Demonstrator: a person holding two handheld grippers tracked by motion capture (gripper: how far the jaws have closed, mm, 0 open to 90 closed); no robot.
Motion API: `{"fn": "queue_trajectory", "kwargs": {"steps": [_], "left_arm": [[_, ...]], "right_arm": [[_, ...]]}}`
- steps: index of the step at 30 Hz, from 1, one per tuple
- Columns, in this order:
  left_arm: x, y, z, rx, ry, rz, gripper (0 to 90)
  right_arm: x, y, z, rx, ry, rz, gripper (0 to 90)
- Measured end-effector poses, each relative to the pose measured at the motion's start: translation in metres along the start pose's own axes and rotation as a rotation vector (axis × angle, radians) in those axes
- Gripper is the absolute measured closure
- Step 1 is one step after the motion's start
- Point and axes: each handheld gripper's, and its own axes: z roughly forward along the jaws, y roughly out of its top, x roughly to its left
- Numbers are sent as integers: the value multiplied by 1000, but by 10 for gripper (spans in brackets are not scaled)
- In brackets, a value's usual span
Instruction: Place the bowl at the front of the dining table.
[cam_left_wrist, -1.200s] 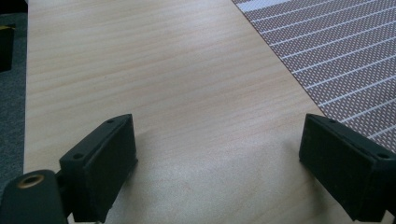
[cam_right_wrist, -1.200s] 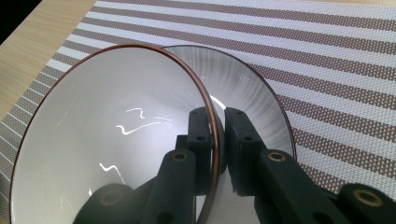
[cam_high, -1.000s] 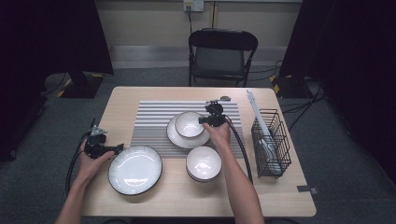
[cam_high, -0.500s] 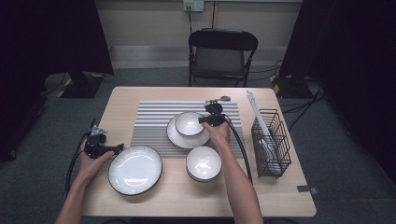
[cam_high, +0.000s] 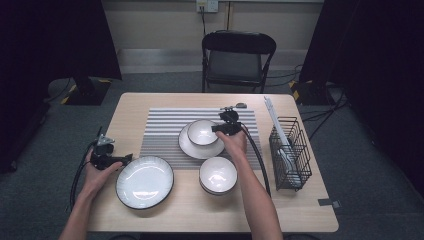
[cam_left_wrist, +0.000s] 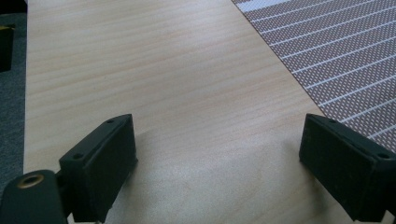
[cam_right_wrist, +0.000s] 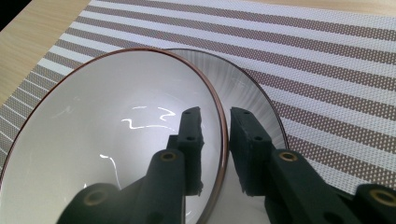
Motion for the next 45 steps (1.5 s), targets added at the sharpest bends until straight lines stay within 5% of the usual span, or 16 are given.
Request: {"fn": "queue_trajectory", "kwargs": {"steps": [21, 45], "left_arm": [[0, 0, 0, 0, 0, 0, 104], [0, 0, 0, -1, 1, -4, 104]], "right_arm": [[-2, -3, -7, 4, -2, -10, 358], [2, -3, -26, -64, -4, -19, 338]]}}
